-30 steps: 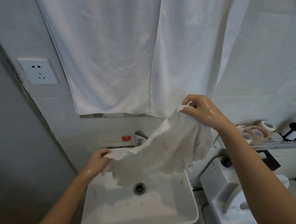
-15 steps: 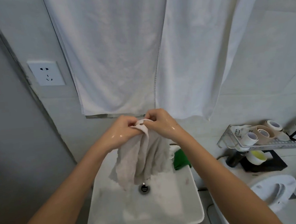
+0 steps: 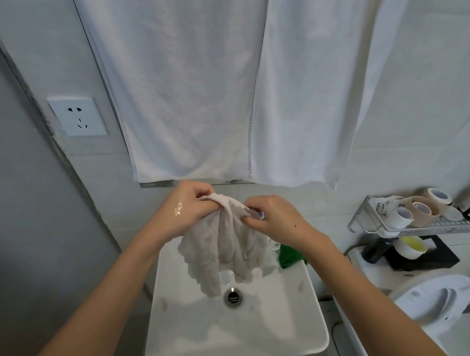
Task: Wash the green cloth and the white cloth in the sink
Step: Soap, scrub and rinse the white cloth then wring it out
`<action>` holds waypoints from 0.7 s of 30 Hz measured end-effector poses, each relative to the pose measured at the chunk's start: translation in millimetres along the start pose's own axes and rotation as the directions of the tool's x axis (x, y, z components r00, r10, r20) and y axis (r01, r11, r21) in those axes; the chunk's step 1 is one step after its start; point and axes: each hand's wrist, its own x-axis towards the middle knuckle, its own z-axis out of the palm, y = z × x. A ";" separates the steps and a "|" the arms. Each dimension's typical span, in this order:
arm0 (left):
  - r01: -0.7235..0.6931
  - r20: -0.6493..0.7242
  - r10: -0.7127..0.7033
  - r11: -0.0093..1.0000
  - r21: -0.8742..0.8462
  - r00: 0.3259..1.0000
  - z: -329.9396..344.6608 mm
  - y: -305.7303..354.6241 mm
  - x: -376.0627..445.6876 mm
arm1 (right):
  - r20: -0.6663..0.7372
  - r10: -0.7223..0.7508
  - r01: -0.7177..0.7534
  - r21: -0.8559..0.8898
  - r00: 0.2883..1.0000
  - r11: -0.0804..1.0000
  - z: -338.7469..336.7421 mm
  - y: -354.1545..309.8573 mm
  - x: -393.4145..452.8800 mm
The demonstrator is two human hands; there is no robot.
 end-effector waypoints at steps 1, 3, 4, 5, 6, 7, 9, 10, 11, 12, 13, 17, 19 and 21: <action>-0.014 -0.010 0.014 1.000 -0.007 1.000 -0.8 0.9 -0.6 | -0.011 0.007 -0.008 -0.051 1.000 0.999 1.5 -1.5 0.1; -0.057 -0.058 0.056 0.998 -0.024 0.997 -3.7 3.2 -0.1 | -0.010 0.046 -0.046 -0.067 0.999 0.997 4.4 -2.8 0.4; -0.076 -0.081 0.073 0.997 -0.024 0.994 -6.4 5.1 0.1 | 0.007 0.068 -0.068 -0.007 0.998 0.998 5.4 -2.5 -0.5; -0.088 -0.094 0.085 0.996 -0.024 0.992 -10.0 7.1 0.3 | 0.033 0.079 -0.082 0.085 0.996 0.993 6.9 -1.0 -1.3; -0.093 -0.095 0.090 0.995 -0.023 0.991 -14.2 9.1 0.4 | 0.058 0.076 -0.085 0.168 0.995 0.982 8.2 0.2 -2.6; -0.094 -0.090 0.092 0.995 -0.019 0.992 -18.8 10.6 0.6 | 0.064 0.064 -0.076 0.215 0.996 0.974 9.8 1.8 -4.0; -0.088 -0.074 0.089 0.996 0.007 0.993 -29.4 11.6 1.0 | 0.044 0.065 -0.076 0.327 0.997 0.942 13.1 4.6 -6.0; -0.088 -0.065 0.089 0.996 0.024 0.994 -34.8 11.3 1.0 | 0.024 0.088 -0.090 0.412 0.996 0.907 14.2 5.9 -5.9; -0.087 -0.060 0.089 0.995 0.040 0.994 -40.9 10.1 0.9 | -0.005 0.118 -0.102 0.475 0.993 0.874 14.5 7.4 -5.2; -0.080 -0.068 0.083 0.996 0.045 0.994 -46.7 9.6 0.5 | -0.036 0.152 -0.113 0.511 0.988 0.852 14.6 9.2 -4.1; -0.075 -0.087 0.078 0.997 0.033 0.993 -52.2 9.3 0.3 | -0.064 0.177 -0.121 0.501 0.982 0.857 14.6 11.2 -3.4; -0.077 -0.142 0.077 0.997 0.004 0.987 -68.3 8.2 1.6 | -0.014 0.174 -0.153 0.409 0.985 0.899 22.4 19.6 -2.9; -0.067 -0.116 0.072 0.997 0.047 0.991 -72.8 6.3 2.3 | 0.030 0.181 -0.173 0.474 0.983 0.863 25.4 20.9 -3.2; -0.012 -0.105 0.025 0.992 0.123 0.994 -80.4 -0.8 4.5 | 0.028 0.217 -0.191 0.592 0.976 0.783 19.1 23.3 -5.1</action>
